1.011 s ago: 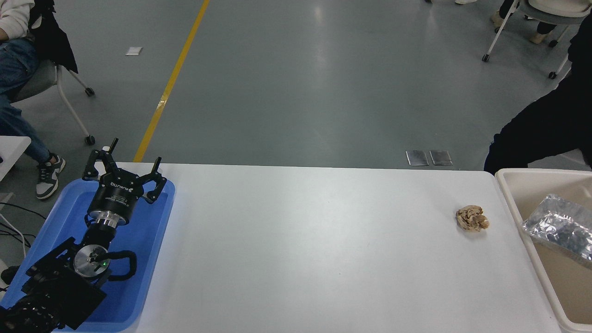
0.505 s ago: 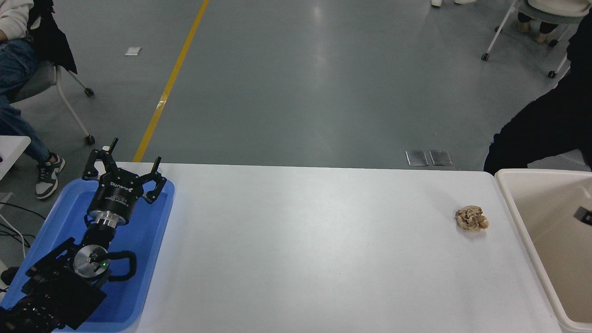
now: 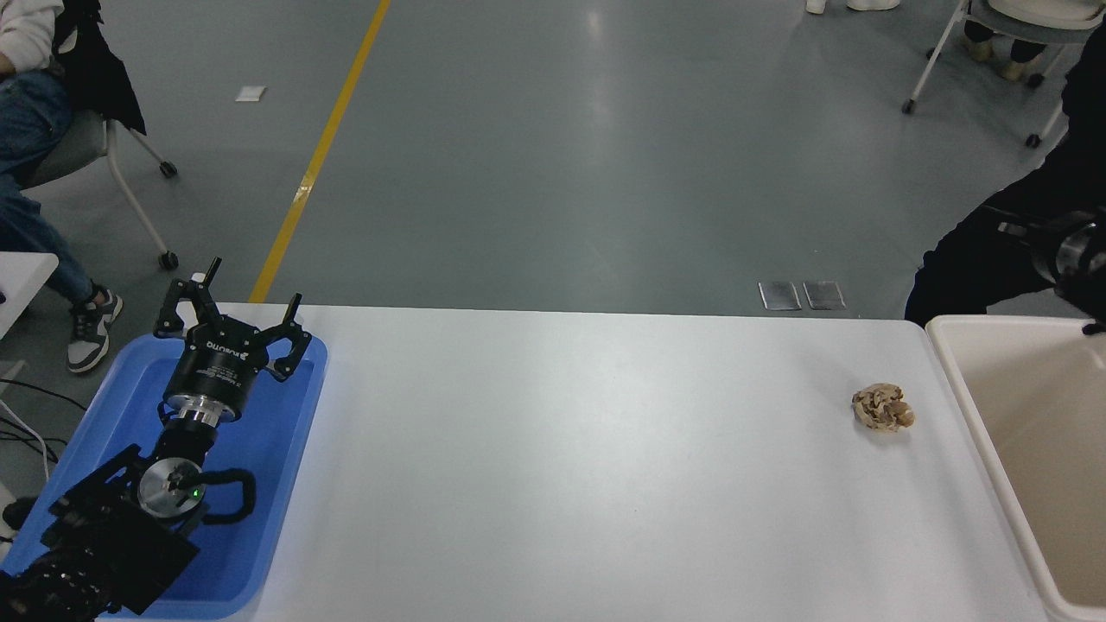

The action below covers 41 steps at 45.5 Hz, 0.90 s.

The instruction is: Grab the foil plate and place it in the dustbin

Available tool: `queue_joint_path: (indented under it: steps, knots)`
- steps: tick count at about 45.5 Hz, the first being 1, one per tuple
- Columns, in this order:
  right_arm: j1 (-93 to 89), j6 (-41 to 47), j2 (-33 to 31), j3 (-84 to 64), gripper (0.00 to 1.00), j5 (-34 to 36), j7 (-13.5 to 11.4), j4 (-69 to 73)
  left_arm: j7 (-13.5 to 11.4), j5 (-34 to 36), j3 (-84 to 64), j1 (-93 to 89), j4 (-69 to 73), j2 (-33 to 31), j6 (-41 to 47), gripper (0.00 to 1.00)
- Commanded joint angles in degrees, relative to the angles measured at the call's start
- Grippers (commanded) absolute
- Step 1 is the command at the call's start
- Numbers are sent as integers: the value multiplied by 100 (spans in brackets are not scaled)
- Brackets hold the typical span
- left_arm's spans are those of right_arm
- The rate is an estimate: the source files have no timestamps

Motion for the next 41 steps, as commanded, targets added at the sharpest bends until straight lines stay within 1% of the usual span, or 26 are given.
queue_joint_path:
  steps: [1,6,18,27,41]
  knots:
    - [1234,1212,112,-429,100,-7,-1,661,5,0,-4,0,1,1,0,100]
    - [1656,1827,103,-517,100,-7,-1,827,5,0,-4,0,1,1,0,100]
    - [3018,3849,68,-1220,100,10,-18,1996,5,0,5,0,1,1,0,100]
    - [3721,3894,-11,-1308,100,10,-27,2866,5,0,5,0,1,1,0,100]
    - [4539,3894,-134,-1484,100,45,-18,3745,-4,0,5,0,1,1,0,100]
